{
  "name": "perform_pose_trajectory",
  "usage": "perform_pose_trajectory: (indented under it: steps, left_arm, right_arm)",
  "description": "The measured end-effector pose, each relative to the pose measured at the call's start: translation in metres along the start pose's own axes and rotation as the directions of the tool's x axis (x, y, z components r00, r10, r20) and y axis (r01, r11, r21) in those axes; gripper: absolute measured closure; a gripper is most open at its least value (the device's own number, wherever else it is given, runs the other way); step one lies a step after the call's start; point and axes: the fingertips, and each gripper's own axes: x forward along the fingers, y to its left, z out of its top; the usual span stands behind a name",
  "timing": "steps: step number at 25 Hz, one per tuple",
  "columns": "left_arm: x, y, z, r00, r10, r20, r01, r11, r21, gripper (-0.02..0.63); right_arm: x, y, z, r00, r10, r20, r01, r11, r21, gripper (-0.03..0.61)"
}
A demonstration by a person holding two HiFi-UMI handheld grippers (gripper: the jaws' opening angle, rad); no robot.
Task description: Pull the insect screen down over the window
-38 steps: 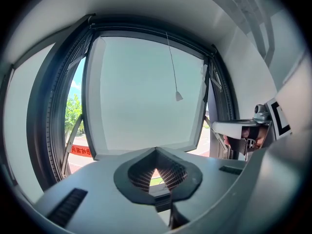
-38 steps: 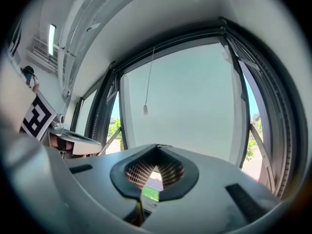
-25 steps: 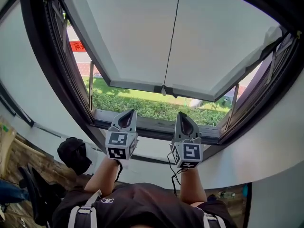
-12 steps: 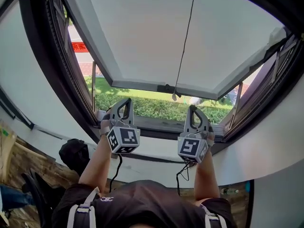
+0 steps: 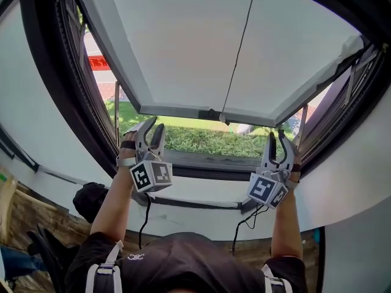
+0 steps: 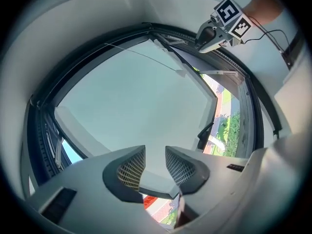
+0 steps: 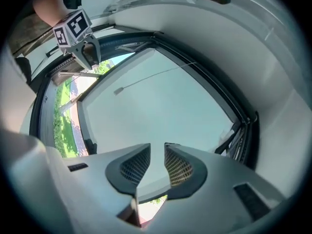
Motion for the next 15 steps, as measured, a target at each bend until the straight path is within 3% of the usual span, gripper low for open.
perform_pose_trajectory:
  steps: [5, 15]
  left_arm:
    - [0.001, 0.035, 0.002, 1.0, -0.015, 0.01, 0.015, 1.0, -0.022, 0.469]
    - [-0.01, 0.166, 0.039, 0.992, 0.068, 0.107, -0.082, 0.988, 0.133, 0.488]
  right_arm:
    - [-0.003, -0.029, -0.006, 1.0, -0.002, -0.024, 0.005, 0.995, 0.097, 0.494]
    - [0.017, -0.124, 0.043, 0.996, -0.009, 0.084, 0.018, 0.994, -0.107, 0.497]
